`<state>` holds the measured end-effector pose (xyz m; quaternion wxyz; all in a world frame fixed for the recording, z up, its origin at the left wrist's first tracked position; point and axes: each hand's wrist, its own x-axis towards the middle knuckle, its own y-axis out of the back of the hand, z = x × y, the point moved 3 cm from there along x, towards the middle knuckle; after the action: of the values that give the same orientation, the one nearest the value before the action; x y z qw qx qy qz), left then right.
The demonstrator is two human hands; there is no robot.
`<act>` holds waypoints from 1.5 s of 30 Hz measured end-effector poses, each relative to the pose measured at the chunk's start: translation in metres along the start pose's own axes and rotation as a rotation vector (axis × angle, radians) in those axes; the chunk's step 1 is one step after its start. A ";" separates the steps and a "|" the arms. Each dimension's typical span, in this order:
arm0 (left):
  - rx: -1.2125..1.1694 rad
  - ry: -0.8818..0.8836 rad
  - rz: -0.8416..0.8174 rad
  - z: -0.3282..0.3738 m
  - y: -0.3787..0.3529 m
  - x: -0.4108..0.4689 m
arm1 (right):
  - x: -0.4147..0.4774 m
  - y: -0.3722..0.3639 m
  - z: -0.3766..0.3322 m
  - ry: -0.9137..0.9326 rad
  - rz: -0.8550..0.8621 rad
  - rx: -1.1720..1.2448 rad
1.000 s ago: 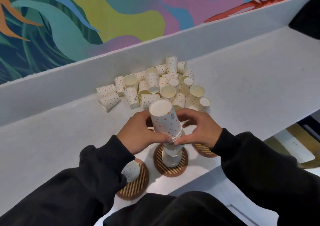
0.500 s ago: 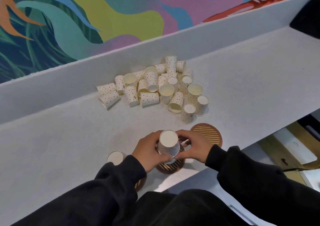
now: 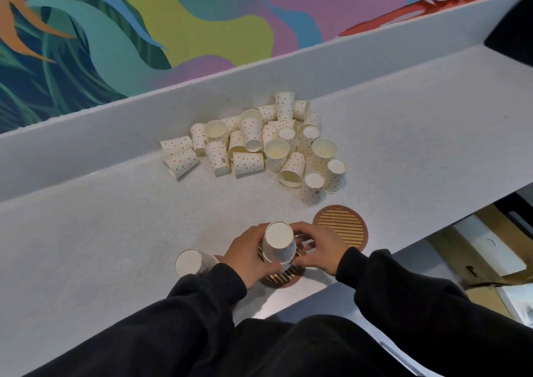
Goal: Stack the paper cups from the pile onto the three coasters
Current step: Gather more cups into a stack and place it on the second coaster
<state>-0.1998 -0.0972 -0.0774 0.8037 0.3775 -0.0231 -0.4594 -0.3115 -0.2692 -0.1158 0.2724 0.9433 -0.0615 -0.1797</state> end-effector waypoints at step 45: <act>0.501 0.273 0.232 0.050 0.119 0.042 | 0.022 0.089 0.003 -0.100 0.404 0.200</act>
<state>-0.1092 -0.1229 0.0196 0.7284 0.6169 -0.0705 -0.2896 -0.2935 -0.3508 -0.0772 0.2045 0.9240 -0.2802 -0.1607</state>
